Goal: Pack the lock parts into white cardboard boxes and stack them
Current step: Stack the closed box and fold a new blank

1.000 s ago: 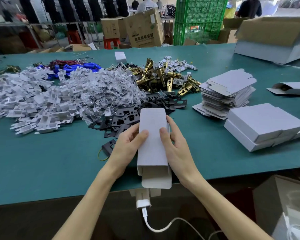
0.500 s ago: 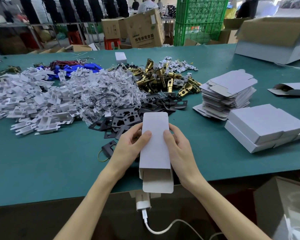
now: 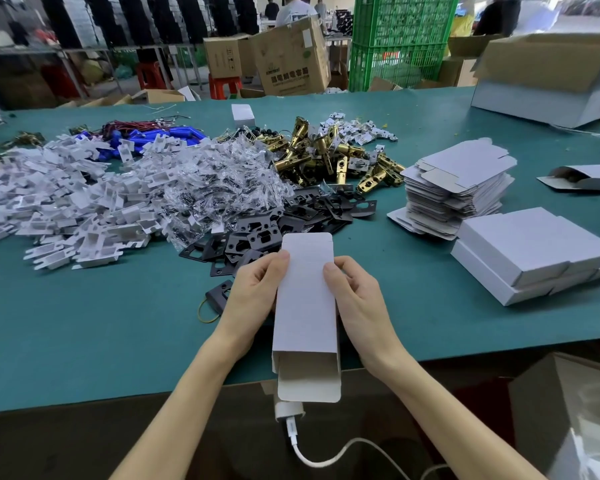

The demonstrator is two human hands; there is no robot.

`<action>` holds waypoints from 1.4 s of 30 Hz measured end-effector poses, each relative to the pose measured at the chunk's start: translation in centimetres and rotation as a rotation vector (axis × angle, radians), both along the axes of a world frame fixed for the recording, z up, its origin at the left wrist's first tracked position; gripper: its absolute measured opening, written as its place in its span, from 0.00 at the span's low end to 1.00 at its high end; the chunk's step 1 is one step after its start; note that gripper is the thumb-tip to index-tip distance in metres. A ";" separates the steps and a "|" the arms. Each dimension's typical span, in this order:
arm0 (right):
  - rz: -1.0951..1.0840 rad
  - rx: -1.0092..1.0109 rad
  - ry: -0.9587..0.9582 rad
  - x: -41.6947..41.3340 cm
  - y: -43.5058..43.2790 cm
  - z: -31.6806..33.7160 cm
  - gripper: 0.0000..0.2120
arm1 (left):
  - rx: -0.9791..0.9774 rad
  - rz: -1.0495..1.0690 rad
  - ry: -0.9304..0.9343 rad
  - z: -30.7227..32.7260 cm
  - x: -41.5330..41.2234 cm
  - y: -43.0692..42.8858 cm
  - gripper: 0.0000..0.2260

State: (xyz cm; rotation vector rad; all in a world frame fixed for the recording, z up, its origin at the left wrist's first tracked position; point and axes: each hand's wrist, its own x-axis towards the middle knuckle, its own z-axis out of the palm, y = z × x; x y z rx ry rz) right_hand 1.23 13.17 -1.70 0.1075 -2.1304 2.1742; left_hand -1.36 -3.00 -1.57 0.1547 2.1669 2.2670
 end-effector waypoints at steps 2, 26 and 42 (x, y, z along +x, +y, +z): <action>0.027 0.002 0.007 0.1 0.0 0.1 0.11 | -0.002 0.019 0.002 0.1 0.0 0.0 0.20; -0.039 0.010 -0.010 0.0 -0.1 -0.1 0.08 | -0.072 -0.137 0.114 -0.4 -0.3 -0.2 0.06; -0.019 0.034 0.038 0.1 -0.2 0.0 0.19 | -0.034 -0.142 0.059 0.2 0.2 -0.1 0.12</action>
